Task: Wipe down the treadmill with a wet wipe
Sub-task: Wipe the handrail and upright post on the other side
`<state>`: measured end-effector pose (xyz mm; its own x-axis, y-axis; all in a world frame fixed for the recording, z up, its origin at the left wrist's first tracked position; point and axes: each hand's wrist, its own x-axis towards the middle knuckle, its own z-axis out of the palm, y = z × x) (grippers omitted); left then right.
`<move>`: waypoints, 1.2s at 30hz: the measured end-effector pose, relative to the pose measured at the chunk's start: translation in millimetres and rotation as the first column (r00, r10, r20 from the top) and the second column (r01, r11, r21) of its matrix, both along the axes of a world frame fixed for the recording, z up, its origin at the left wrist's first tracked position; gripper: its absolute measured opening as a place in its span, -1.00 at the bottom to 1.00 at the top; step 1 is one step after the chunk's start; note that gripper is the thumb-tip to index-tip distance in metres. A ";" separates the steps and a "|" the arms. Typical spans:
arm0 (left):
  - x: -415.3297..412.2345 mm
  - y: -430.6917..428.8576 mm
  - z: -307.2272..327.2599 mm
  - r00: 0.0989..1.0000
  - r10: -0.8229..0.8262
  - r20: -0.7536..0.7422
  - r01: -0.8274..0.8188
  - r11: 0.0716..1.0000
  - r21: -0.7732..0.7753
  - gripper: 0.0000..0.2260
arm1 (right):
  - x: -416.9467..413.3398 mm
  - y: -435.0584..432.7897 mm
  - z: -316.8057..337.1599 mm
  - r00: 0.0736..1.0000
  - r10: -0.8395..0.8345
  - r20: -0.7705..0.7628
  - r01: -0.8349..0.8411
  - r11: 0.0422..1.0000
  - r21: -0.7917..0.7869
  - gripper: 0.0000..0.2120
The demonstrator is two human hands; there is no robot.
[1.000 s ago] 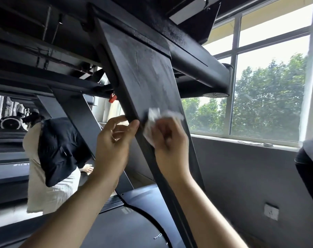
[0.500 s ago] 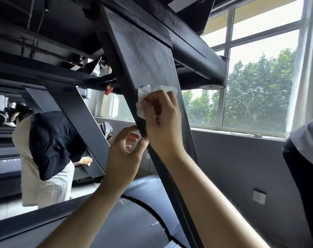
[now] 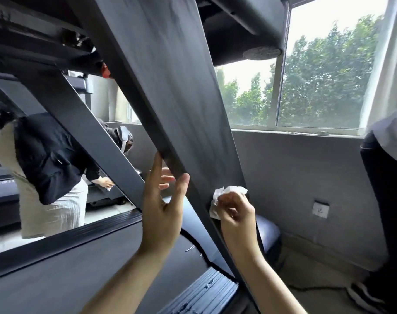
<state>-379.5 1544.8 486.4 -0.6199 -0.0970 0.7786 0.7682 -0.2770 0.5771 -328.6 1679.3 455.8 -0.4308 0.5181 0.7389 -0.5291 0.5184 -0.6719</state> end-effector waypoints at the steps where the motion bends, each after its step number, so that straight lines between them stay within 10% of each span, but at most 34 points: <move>1: 1.6 0.4 -0.3 1.000 -0.011 0.005 0.011 1.000 0.014 -0.47 | 1.0 -11.7 20.0 0.999 0.030 -0.035 -0.029 0.999 0.029 -0.79; 8: -1.5 -9.8 2.8 0.994 -0.110 -0.015 0.110 0.994 -0.009 -0.55 | 8.1 -74.6 116.7 0.960 0.132 -0.247 -0.068 0.965 0.254 -0.84; 15: -1.9 -10.4 2.0 0.995 -0.068 0.071 0.071 0.997 -0.040 -0.54 | -2.3 -2.0 -33.1 0.998 -0.060 -0.002 0.060 0.998 0.011 -0.76; 23: 11.6 -27.0 22.8 0.998 0.065 0.016 -0.062 0.988 -0.139 -0.77 | 0.5 -73.1 126.7 0.941 0.036 -0.337 0.020 0.986 0.163 -0.92; 30: 6.5 -35.7 40.0 0.956 0.291 0.027 -0.269 0.912 -0.308 -0.56 | -23.7 -9.7 3.6 0.973 -0.211 -0.097 0.199 0.973 -0.119 -0.87; 36: 6.5 -43.4 51.8 0.959 0.269 0.085 -0.209 0.880 -0.426 -0.55 | -22.5 -62.5 114.2 0.926 -0.270 -0.264 0.260 0.963 -0.073 -0.97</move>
